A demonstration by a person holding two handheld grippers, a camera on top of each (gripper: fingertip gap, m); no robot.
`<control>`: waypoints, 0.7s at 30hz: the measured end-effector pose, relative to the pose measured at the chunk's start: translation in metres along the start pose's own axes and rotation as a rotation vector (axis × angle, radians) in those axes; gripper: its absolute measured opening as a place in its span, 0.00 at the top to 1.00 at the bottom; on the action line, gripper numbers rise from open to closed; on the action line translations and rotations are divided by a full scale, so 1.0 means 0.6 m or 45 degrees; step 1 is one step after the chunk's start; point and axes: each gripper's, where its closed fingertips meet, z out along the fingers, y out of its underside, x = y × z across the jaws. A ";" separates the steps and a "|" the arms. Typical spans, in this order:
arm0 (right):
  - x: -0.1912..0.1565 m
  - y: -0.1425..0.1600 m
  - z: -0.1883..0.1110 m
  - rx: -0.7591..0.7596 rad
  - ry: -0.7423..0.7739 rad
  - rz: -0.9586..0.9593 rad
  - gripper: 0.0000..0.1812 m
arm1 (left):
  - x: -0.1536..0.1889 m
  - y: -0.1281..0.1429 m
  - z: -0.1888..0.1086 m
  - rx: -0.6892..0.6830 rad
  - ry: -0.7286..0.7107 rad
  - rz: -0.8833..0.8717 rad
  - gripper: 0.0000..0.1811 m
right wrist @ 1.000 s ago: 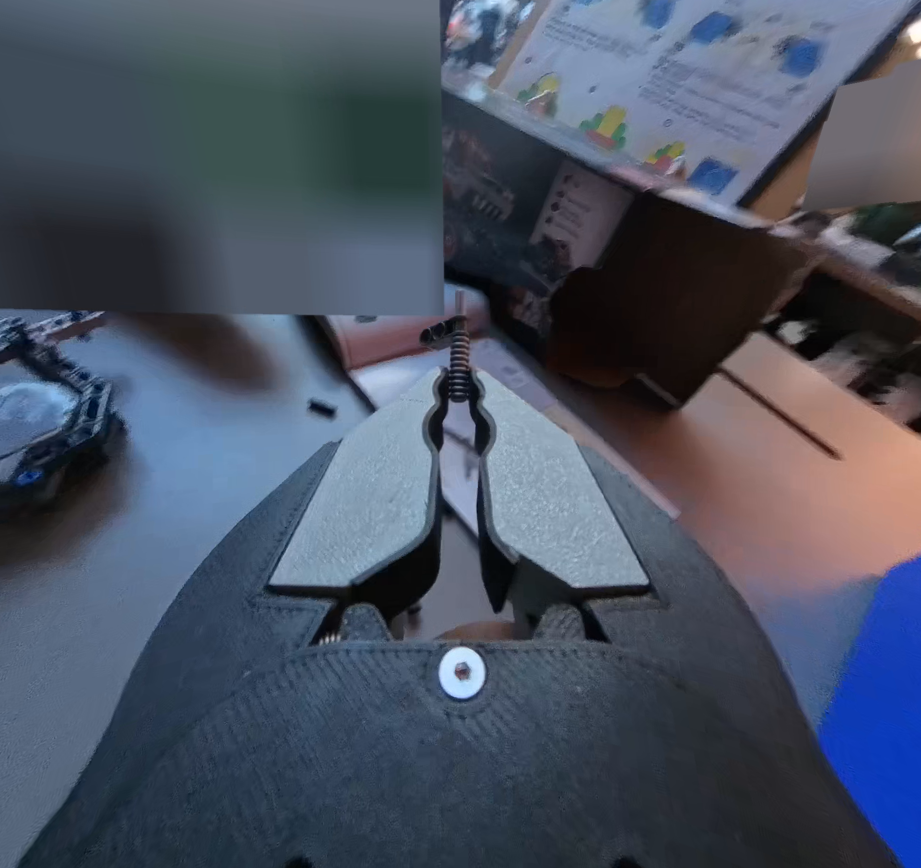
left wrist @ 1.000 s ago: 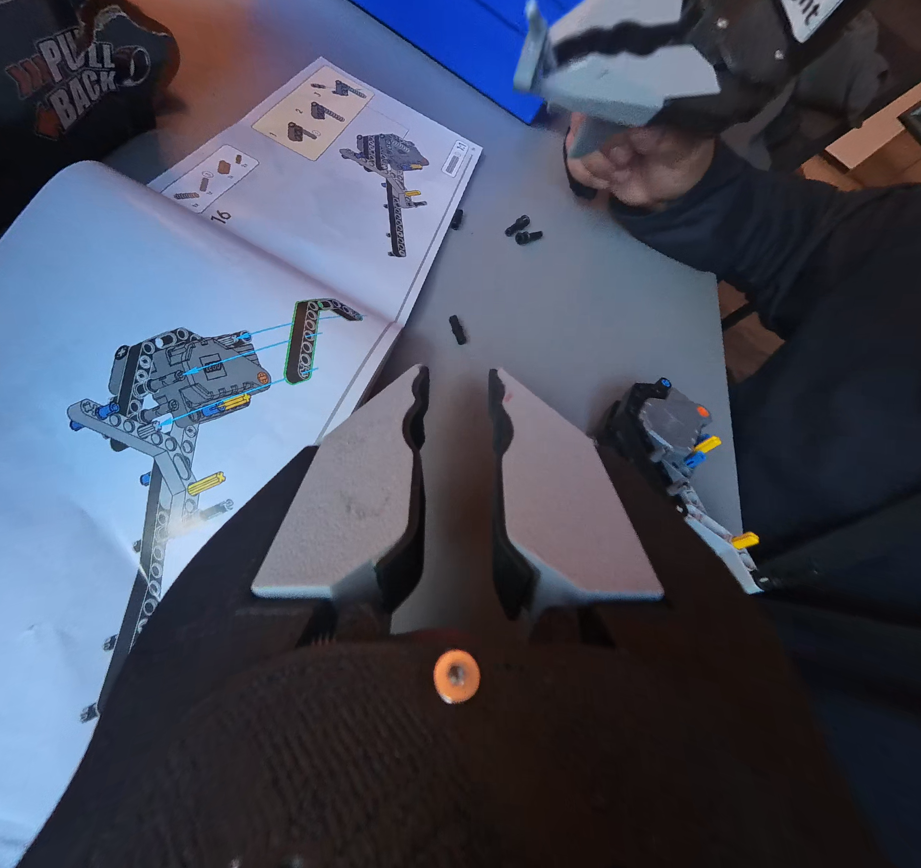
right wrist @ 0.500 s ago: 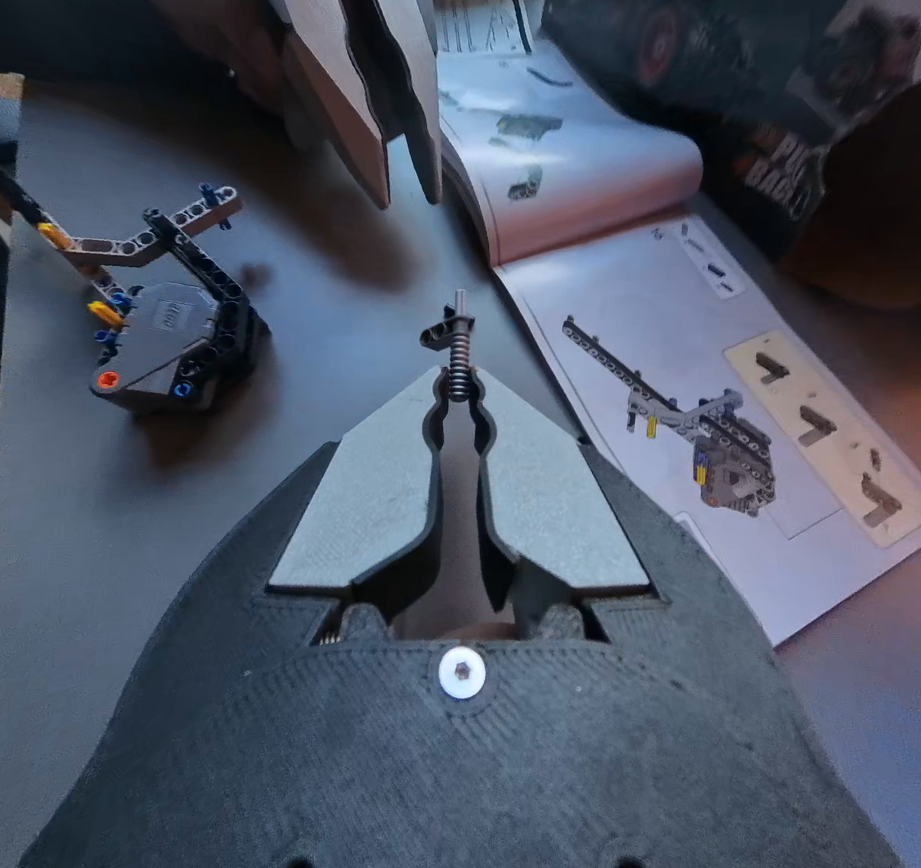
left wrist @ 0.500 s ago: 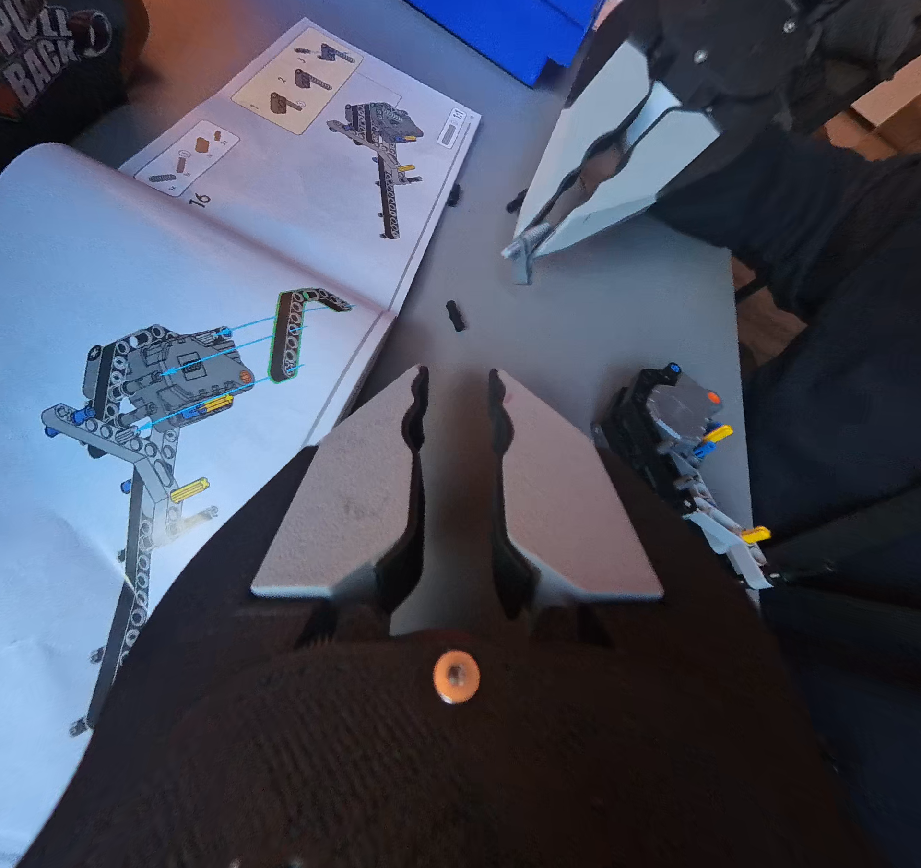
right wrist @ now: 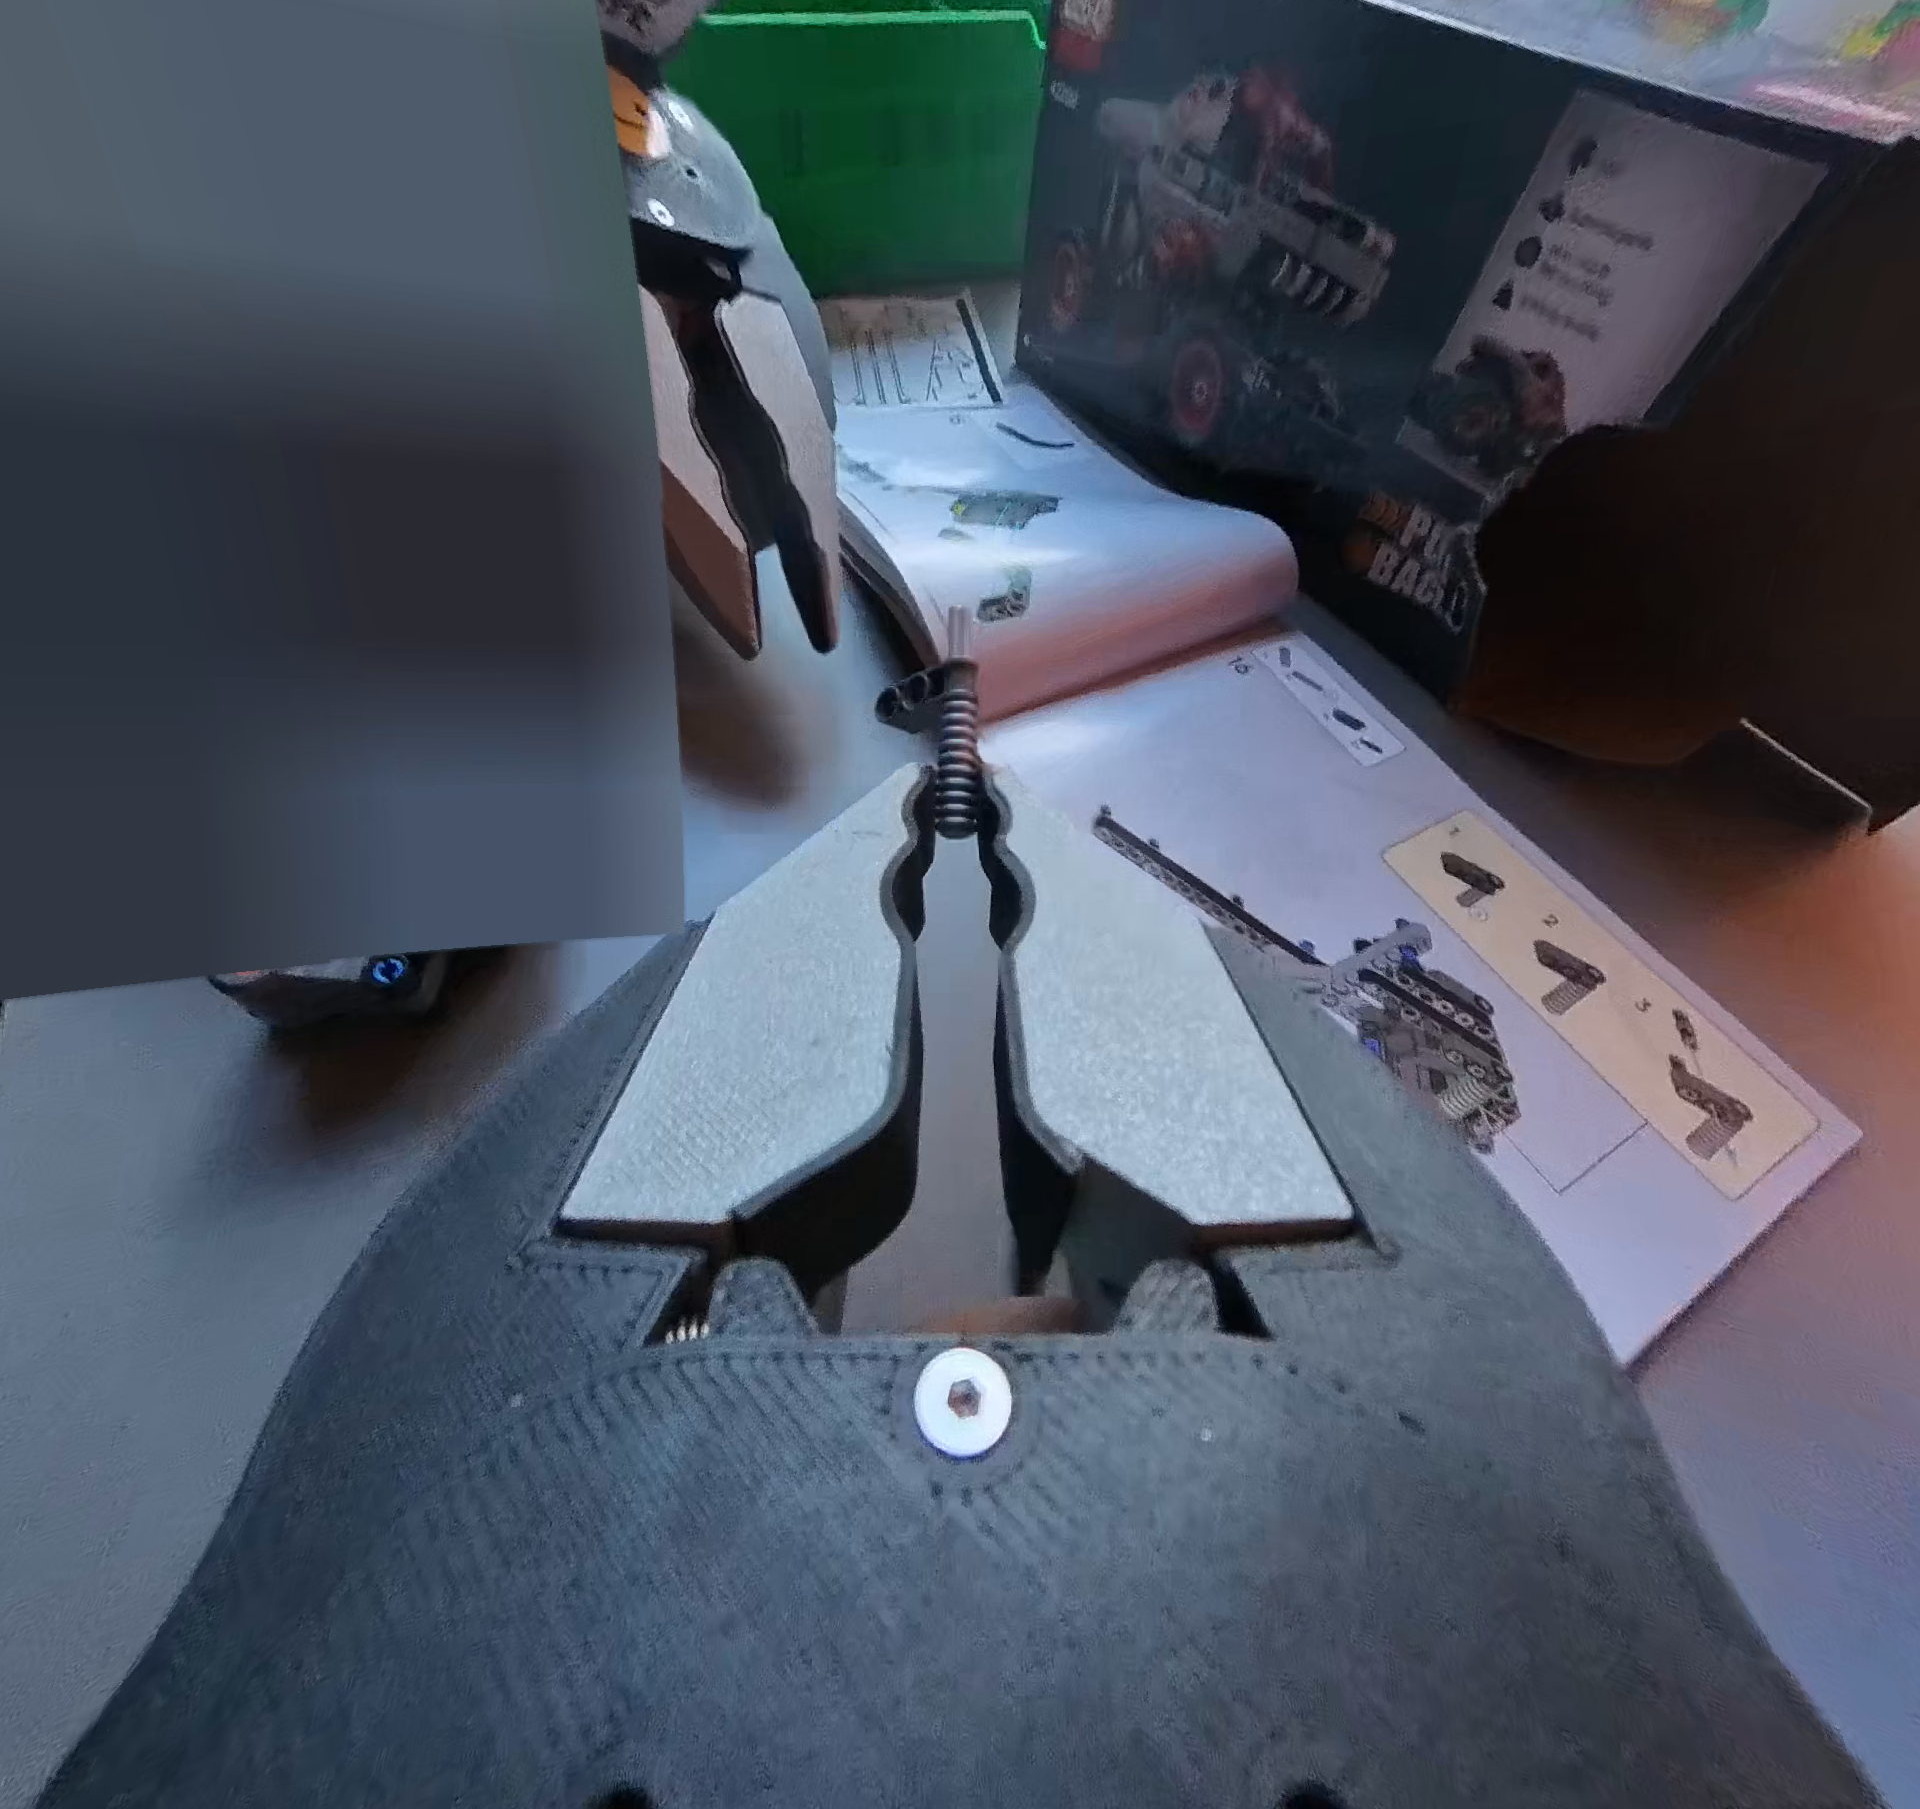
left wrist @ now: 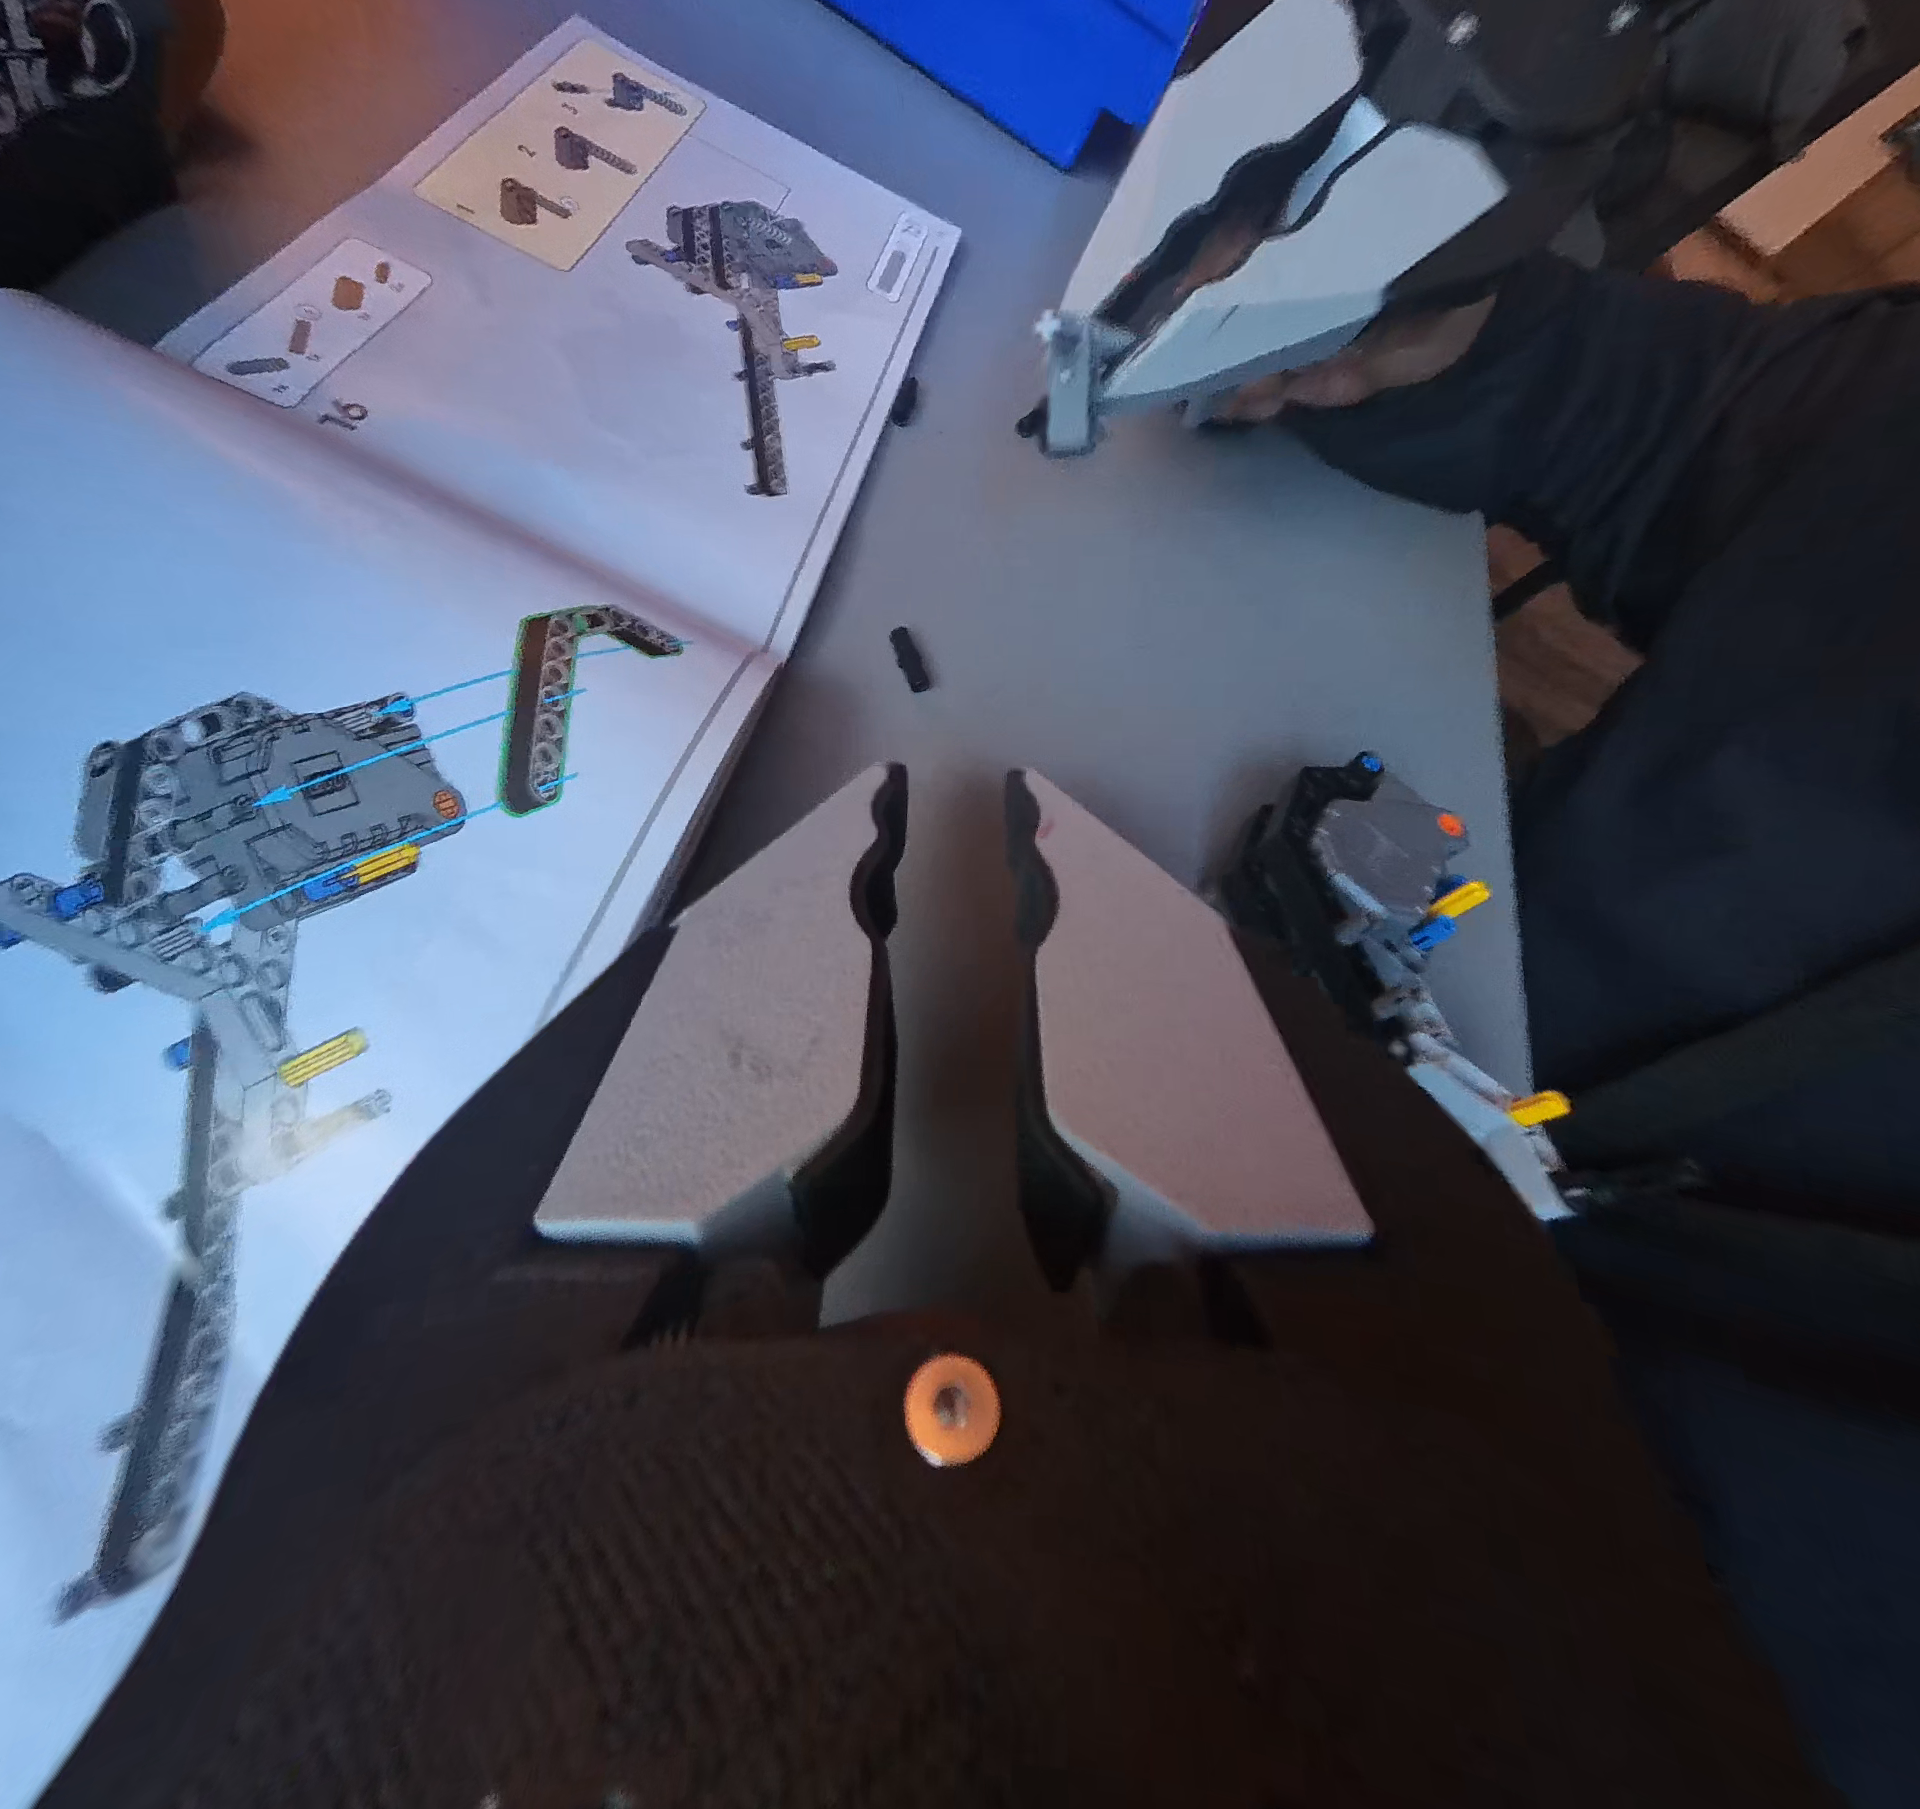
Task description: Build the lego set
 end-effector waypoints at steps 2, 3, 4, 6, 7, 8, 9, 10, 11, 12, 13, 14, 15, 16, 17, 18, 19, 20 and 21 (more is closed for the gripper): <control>-0.009 -0.010 0.004 0.039 -0.036 0.036 0.98 | 0.023 -0.017 0.003 0.091 0.127 -0.086 0.93; -0.012 -0.016 0.007 0.061 -0.047 0.062 0.98 | 0.031 -0.024 0.004 0.127 0.182 -0.131 0.94; -0.017 -0.021 0.010 0.079 -0.068 0.084 0.98 | 0.034 -0.025 0.005 0.135 0.208 -0.158 0.95; -0.029 -0.026 0.017 0.093 -0.110 0.103 0.98 | 0.032 -0.027 0.004 0.142 0.197 -0.163 0.95; -0.032 -0.027 0.021 0.089 -0.113 0.093 0.98 | 0.031 -0.029 0.002 0.155 0.189 -0.157 0.95; -0.034 -0.027 0.024 0.080 -0.109 0.081 0.98 | 0.031 -0.031 0.001 0.168 0.182 -0.147 0.93; -0.035 -0.028 0.027 0.079 -0.107 0.077 0.98 | 0.031 -0.033 0.000 0.180 0.178 -0.136 0.92; -0.037 -0.029 0.030 0.083 -0.109 0.078 0.98 | 0.032 -0.035 -0.001 0.191 0.178 -0.129 0.92; -0.040 -0.032 0.031 0.090 -0.113 0.081 0.98 | 0.033 -0.038 -0.001 0.201 0.181 -0.128 0.91; -0.043 -0.034 0.034 0.094 -0.116 0.083 0.98 | 0.034 -0.040 -0.001 0.213 0.190 -0.134 0.89; -0.046 -0.035 0.037 0.094 -0.116 0.085 0.98 | 0.037 -0.043 -0.002 0.228 0.209 -0.143 0.88; -0.050 -0.036 0.040 0.093 -0.116 0.084 0.97 | 0.042 -0.045 -0.003 0.241 0.237 -0.153 0.87; -0.054 -0.038 0.044 0.092 -0.113 0.083 0.98 | 0.045 -0.048 -0.003 0.253 0.263 -0.164 0.87; -0.058 -0.039 0.048 0.091 -0.110 0.078 0.98 | 0.048 -0.050 -0.005 0.266 0.282 -0.176 0.87; -0.063 -0.040 0.051 0.084 -0.107 0.068 0.97 | 0.050 -0.052 -0.007 0.282 0.305 -0.187 0.87; -0.065 -0.039 0.054 0.072 -0.091 0.053 0.98 | 0.056 -0.056 -0.011 0.301 0.341 -0.190 0.89; -0.065 -0.038 0.057 0.062 -0.072 0.034 0.98 | 0.061 -0.058 -0.014 0.313 0.373 -0.190 0.92; -0.068 -0.038 0.058 0.057 -0.066 0.014 0.98 | 0.061 -0.059 -0.015 0.319 0.375 -0.190 0.93; -0.071 -0.037 0.058 0.053 -0.067 -0.007 0.98 | 0.060 -0.058 -0.015 0.322 0.364 -0.180 0.96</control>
